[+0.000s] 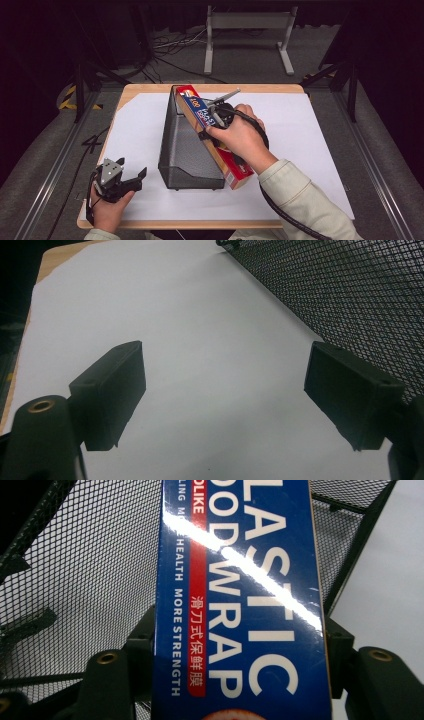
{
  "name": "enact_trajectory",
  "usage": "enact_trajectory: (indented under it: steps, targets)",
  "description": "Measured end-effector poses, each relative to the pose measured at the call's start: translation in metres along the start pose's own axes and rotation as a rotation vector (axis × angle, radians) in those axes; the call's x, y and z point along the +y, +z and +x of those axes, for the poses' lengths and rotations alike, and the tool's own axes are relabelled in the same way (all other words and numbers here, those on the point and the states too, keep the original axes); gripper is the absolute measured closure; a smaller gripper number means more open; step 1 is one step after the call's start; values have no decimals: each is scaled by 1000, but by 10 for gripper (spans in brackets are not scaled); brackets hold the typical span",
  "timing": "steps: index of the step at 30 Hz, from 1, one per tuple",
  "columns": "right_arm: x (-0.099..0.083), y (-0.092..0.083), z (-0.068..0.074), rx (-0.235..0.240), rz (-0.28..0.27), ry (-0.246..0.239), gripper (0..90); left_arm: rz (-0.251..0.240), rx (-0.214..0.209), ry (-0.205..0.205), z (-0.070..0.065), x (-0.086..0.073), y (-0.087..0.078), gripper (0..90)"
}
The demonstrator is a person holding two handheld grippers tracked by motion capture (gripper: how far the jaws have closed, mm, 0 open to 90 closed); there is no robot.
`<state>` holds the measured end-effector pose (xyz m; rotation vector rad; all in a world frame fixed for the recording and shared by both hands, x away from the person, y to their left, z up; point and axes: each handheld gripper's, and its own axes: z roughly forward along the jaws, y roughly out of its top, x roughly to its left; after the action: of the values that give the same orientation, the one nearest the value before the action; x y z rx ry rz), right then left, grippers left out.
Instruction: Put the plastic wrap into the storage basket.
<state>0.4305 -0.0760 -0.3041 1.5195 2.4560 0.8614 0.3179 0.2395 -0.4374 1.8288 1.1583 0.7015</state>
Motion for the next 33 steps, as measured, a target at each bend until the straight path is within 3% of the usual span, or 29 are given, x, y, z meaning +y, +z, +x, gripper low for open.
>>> enact_trajectory:
  steps: [14,25,33]
  targets:
    - [3,30,13,-73,55,19,392,-6,0,-3,1,0,-1,174]
    - [6,44,11,-98,103,56,392,-15,-5,-9,1,0,-2,174]
    - [7,52,14,-107,133,56,390,-23,-6,-11,1,0,-2,174]
